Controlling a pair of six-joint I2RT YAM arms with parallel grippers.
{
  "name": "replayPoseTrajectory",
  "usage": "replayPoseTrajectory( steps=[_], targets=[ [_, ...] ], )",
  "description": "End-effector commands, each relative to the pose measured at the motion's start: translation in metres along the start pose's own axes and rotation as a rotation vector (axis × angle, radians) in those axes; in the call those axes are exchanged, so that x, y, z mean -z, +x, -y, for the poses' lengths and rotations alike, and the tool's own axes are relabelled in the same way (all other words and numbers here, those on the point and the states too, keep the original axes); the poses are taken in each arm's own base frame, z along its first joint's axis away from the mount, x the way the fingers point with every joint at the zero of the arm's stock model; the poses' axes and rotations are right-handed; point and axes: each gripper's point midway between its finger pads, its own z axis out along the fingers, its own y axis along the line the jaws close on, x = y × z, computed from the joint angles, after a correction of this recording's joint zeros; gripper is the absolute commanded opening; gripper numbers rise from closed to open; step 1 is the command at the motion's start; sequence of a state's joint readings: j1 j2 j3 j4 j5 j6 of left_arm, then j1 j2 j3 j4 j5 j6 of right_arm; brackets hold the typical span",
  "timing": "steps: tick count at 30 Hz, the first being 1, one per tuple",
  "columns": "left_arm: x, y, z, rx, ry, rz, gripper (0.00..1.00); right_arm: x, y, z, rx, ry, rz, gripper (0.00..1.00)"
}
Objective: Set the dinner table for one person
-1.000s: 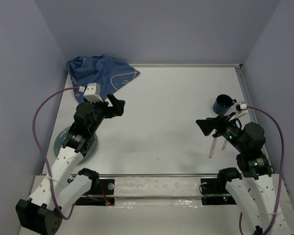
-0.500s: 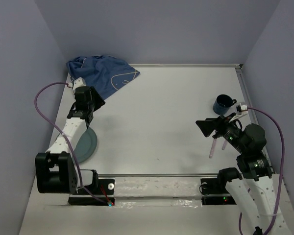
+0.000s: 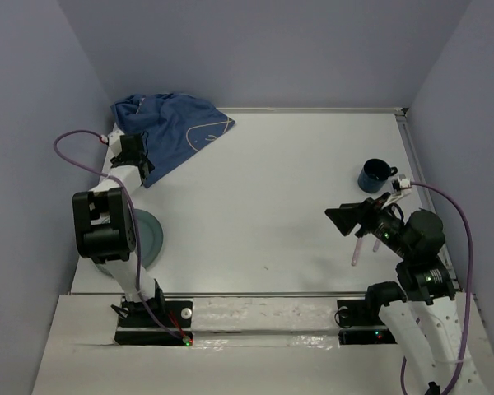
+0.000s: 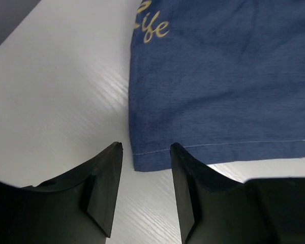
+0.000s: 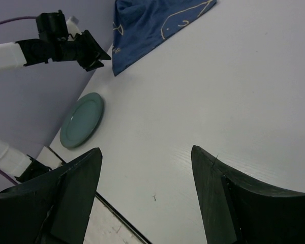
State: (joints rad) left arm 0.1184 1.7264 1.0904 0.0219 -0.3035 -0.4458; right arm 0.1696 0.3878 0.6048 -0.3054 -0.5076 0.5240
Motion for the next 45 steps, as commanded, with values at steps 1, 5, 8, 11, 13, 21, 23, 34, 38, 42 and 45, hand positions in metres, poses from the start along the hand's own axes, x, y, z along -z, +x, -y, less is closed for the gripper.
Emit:
replayPoseTrajectory(
  steps=[1,5,8,11,13,21,23,34,38,42,45],
  targets=[
    [-0.016,-0.001,-0.02,-0.024,-0.077,-0.023,0.52,-0.001,-0.006,-0.009,0.016,-0.047,0.008,0.76],
    [-0.027,0.007,-0.007,-0.022,-0.024,-0.073,0.45,-0.003,-0.005,-0.01,0.024,-0.059,0.004,0.76],
    [-0.034,0.02,-0.004,0.002,-0.01,-0.111,0.33,-0.003,-0.001,-0.012,0.027,-0.084,-0.012,0.76],
    [-0.04,0.032,-0.001,0.023,0.0,-0.139,0.28,-0.003,-0.001,-0.013,0.023,-0.087,-0.015,0.76],
    [-0.041,0.037,0.004,0.042,0.033,-0.146,0.28,-0.002,-0.002,-0.014,0.025,-0.091,-0.012,0.76],
    [-0.038,0.04,0.022,0.06,0.109,-0.165,0.0,-0.006,0.0,-0.011,0.017,-0.087,-0.025,0.76],
    [-0.033,0.044,0.031,0.06,0.141,-0.173,0.0,-0.008,0.0,-0.009,0.016,-0.082,-0.023,0.76],
    [0.093,0.094,0.191,0.035,0.593,-0.198,0.0,-0.025,0.011,0.017,-0.04,-0.004,-0.062,0.75],
    [0.16,0.138,0.239,0.069,0.781,-0.256,0.0,-0.031,0.013,0.04,-0.054,0.11,-0.084,0.75],
    [0.224,0.182,0.274,0.129,0.931,-0.323,0.0,-0.04,0.01,0.058,-0.062,0.194,-0.088,0.75],
    [0.265,0.212,0.295,0.153,1.002,-0.348,0.06,-0.047,0.01,0.071,-0.069,0.241,-0.096,0.75]
  ],
)
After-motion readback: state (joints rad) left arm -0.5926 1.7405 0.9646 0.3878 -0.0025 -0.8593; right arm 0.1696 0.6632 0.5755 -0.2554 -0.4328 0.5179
